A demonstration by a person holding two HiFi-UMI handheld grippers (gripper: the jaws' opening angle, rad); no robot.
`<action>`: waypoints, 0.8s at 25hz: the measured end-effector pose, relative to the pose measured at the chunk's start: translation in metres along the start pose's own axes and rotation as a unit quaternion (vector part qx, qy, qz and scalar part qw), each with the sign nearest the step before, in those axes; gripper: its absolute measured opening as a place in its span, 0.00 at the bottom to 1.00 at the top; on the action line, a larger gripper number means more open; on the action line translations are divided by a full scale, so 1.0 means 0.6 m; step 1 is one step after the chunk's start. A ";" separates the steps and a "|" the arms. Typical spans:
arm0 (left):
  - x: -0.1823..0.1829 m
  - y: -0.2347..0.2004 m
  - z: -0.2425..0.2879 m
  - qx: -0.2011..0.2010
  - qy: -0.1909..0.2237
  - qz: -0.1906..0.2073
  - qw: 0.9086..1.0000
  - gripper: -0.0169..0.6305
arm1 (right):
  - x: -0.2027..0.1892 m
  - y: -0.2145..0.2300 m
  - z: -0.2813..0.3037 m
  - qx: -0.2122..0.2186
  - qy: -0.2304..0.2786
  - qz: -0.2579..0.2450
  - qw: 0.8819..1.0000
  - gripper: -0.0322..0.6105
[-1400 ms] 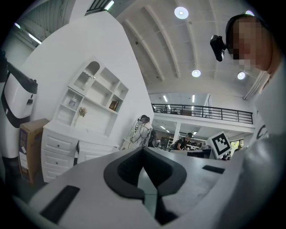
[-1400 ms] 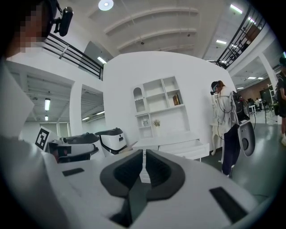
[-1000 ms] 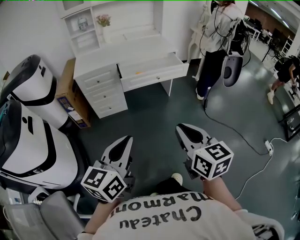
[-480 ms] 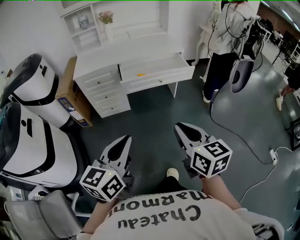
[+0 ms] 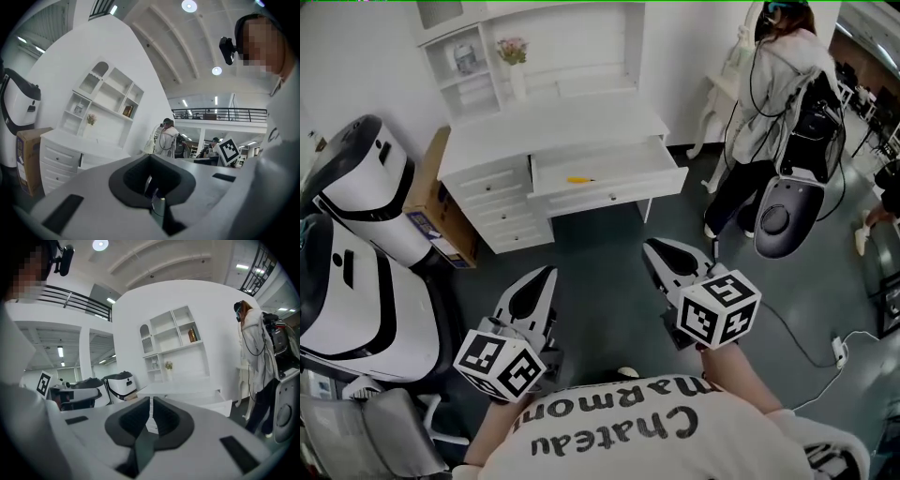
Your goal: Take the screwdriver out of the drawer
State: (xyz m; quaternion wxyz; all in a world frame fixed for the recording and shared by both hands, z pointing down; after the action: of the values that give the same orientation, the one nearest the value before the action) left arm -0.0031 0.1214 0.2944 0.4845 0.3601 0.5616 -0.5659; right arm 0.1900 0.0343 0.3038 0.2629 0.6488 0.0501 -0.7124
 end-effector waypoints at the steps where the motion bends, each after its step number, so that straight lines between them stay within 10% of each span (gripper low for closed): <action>1: 0.002 0.000 0.010 0.005 0.003 -0.001 1.000 0.06 | 0.005 0.011 0.004 0.004 0.000 -0.002 1.000 0.11; 20: -0.045 -0.004 0.115 0.049 -0.015 -0.030 0.998 0.06 | -0.017 0.142 0.042 0.034 -0.024 0.023 0.999 0.11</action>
State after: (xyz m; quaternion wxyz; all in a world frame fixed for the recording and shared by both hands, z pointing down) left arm 0.0116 0.0574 0.3282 0.4573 0.3584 0.5362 -0.6123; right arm 0.2047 -0.0459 0.3402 0.2576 0.6408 0.0045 -0.7232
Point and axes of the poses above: the fingertips, and each gripper's own axes: z forward along the fingers, y to its right, x out of its top, the point moved 5 cm from there along -z, backward along the fingers, and after that the axes turned 15 degrees about x, right-handed, at the moved point
